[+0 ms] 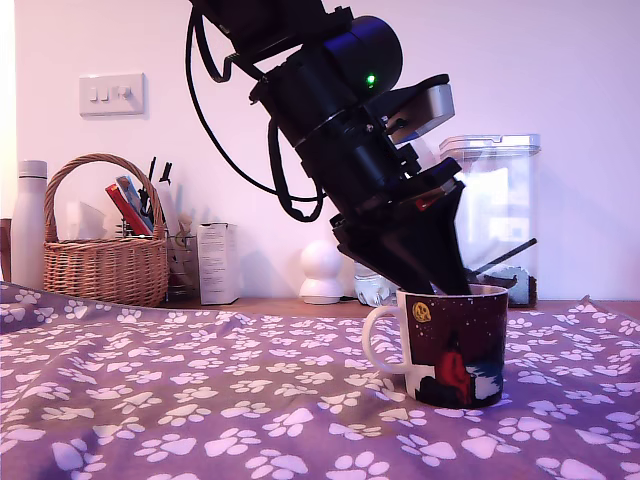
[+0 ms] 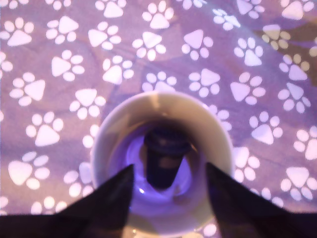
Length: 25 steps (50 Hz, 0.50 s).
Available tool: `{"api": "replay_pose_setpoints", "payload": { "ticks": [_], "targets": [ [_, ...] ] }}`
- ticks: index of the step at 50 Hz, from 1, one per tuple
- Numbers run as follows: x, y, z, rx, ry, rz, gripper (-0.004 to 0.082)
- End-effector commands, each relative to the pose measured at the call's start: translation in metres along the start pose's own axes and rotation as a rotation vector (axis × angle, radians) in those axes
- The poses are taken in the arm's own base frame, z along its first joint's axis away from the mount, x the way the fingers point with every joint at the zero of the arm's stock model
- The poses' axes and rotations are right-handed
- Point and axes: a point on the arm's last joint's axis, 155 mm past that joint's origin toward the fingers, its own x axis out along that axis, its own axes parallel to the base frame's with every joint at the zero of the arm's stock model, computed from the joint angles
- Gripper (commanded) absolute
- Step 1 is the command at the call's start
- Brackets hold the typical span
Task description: Pick up the coffee capsules from the table one by one and drop them inside the nearest coffee cup
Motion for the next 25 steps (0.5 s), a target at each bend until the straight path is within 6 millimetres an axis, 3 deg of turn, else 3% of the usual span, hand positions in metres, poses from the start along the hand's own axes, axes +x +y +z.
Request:
{"api": "replay_pose_setpoints", "payload": {
  "ticks": [1,13,20,25],
  "targets": [
    [0.006,-0.001,-0.004,0.002,0.007,-0.005,0.0656],
    [-0.006,0.002,0.017,0.026,-0.070,0.017,0.0641],
    [-0.019,0.001,0.029,0.036,-0.108,0.023,0.0543],
    [-0.031,-0.001,0.038,0.046,-0.144,0.023,0.0415]
  ]
}}
